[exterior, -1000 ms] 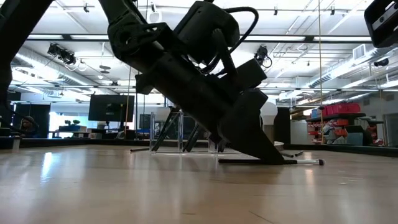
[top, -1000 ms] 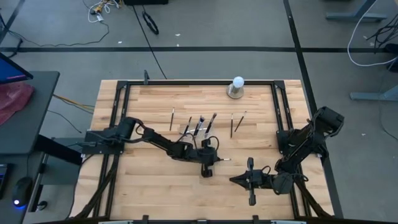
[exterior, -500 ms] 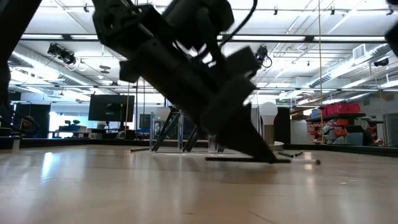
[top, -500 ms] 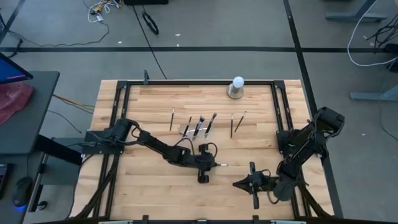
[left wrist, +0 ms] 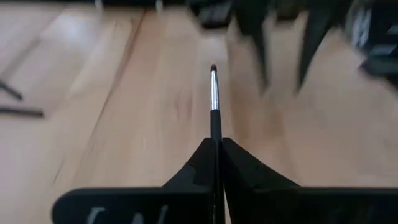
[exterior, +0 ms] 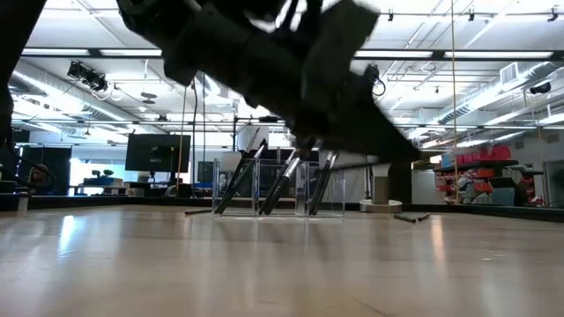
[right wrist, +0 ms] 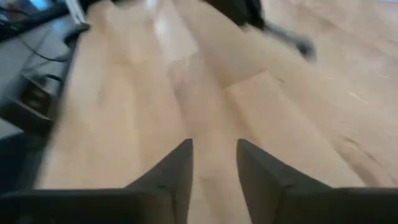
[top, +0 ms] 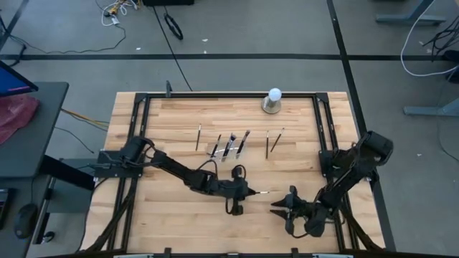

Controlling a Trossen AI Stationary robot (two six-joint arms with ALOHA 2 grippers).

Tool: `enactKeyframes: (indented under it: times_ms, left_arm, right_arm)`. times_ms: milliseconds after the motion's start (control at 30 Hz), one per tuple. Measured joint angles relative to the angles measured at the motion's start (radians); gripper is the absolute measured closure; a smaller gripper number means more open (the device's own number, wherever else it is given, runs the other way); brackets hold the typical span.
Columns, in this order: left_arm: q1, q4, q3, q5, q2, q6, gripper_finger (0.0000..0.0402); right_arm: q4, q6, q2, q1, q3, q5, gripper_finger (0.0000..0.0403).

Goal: Put items in baskets/containers
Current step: Put the eyeshadow brush into the transparent organizer

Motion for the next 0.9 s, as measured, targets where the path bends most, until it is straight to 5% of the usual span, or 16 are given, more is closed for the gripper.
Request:
enactKeyframes:
  times_ms: [133,333,600,900]
  left_arm:
    - [-0.029,0.034,0.001,-0.007,-0.042,0.008,0.0382]
    - [-0.074,0.053,0.002,-0.026,-0.075,0.017,0.0384]
    - [-0.09,0.085,0.002,-0.042,-0.075,0.04,0.0382]
    - [-0.092,0.087,0.002,-0.033,-0.075,0.043,0.0379]
  right_arm:
    - [0.161,-0.098,0.135,0.0,0.0,0.151,0.0249]
    - [0.652,-0.435,0.287,-0.002,0.004,0.414,0.0243]
    - [1.039,-1.01,0.31,-0.031,0.095,0.388,0.0257]
    - [1.028,-1.073,0.31,-0.039,0.134,0.372,0.0327]
